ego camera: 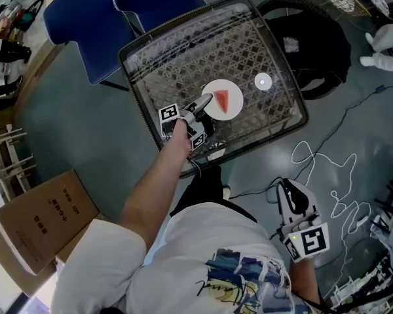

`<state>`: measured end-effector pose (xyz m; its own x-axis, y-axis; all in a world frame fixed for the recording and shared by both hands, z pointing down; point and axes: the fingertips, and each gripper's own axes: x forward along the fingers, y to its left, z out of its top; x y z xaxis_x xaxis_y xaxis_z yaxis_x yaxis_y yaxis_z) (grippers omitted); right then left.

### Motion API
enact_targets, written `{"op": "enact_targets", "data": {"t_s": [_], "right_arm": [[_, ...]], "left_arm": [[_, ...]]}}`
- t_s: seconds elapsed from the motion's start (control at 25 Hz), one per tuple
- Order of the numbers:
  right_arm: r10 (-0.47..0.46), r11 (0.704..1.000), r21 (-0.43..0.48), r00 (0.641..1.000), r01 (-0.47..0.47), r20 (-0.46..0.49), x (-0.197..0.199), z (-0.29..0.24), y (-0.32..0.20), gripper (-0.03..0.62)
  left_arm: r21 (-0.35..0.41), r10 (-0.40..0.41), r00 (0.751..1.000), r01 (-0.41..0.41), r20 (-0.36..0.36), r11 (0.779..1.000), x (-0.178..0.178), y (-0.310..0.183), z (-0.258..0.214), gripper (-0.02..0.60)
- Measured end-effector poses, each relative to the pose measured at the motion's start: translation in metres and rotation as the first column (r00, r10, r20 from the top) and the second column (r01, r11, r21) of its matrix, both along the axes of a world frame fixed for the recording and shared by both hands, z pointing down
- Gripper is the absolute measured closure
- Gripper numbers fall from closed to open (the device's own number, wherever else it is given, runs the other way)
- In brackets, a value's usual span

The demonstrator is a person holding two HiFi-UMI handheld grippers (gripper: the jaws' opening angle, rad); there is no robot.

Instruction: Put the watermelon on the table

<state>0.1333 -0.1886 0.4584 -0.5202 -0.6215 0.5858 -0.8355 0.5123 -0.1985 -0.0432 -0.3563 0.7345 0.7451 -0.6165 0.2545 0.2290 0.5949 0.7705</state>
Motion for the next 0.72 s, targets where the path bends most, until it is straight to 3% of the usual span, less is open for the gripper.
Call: {"op": "enact_targets", "data": {"t_s": [0.28,0.48,0.56,0.72], "right_arm": [[-0.003,1.000,0.012,1.000,0.003,0.006,-0.002,-0.002,0.000,0.556],[0.014,0.999,0.039,1.000,-0.015,0.025,-0.003,-0.007,0.001,0.556],[0.016,0.999,0.046,0.999,-0.017,0.031,-0.003,-0.010,0.003,0.556],[0.021,0.998,0.058,0.999,-0.023,0.034,-0.001,-0.015,0.006,0.556]], "left_arm": [[-0.098,0.130,0.989,-0.123,0.065,0.988,0.001,0.019,0.008,0.202],[-0.141,0.333,0.926,-0.311,0.179,0.940,0.000,0.033,0.005,0.202],[-0.140,0.357,0.912,-0.334,0.201,0.932,-0.001,0.037,0.001,0.202],[-0.127,0.356,0.911,-0.336,0.209,0.933,-0.001,0.039,-0.005,0.202]]}}
